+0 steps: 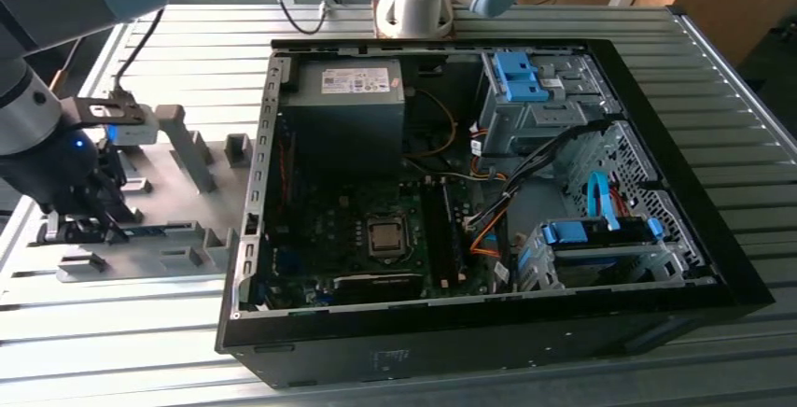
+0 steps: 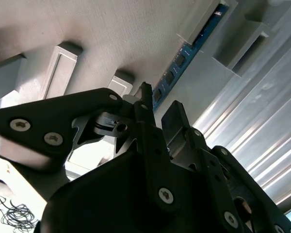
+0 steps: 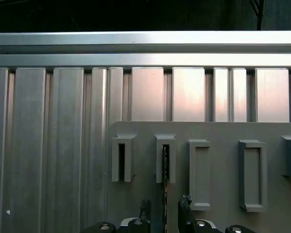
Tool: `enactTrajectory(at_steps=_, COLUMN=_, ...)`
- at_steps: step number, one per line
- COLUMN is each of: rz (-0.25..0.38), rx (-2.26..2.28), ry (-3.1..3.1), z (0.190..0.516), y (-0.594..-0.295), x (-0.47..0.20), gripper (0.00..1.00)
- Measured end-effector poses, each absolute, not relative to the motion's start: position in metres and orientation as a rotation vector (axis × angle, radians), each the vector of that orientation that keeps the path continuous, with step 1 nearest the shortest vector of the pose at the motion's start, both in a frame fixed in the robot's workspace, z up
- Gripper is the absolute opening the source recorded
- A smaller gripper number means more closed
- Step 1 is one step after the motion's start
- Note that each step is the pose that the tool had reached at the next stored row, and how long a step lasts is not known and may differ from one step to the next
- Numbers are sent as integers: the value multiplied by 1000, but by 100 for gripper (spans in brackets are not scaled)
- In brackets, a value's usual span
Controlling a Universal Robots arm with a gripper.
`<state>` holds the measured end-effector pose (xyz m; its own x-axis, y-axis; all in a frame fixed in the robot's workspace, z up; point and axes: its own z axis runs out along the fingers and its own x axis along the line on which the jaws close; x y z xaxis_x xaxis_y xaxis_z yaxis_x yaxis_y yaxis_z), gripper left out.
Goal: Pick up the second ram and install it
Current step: 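Pick up the second ram and move it above second insertion slot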
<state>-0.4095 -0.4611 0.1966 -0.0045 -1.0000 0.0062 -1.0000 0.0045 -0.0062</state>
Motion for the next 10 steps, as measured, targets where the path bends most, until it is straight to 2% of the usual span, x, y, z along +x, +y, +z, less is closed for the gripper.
enactTrajectory(at_steps=6, rz=14, rx=2216, ry=-2226, z=193, y=-461, x=-409, gripper=34)
enactTrajectory(at_steps=7, rz=14, rx=2216, ry=-2226, z=193, y=-461, x=-409, gripper=27)
enactTrajectory(at_steps=10, rz=14, rx=2216, ry=-2226, z=192, y=-461, x=-409, gripper=25)
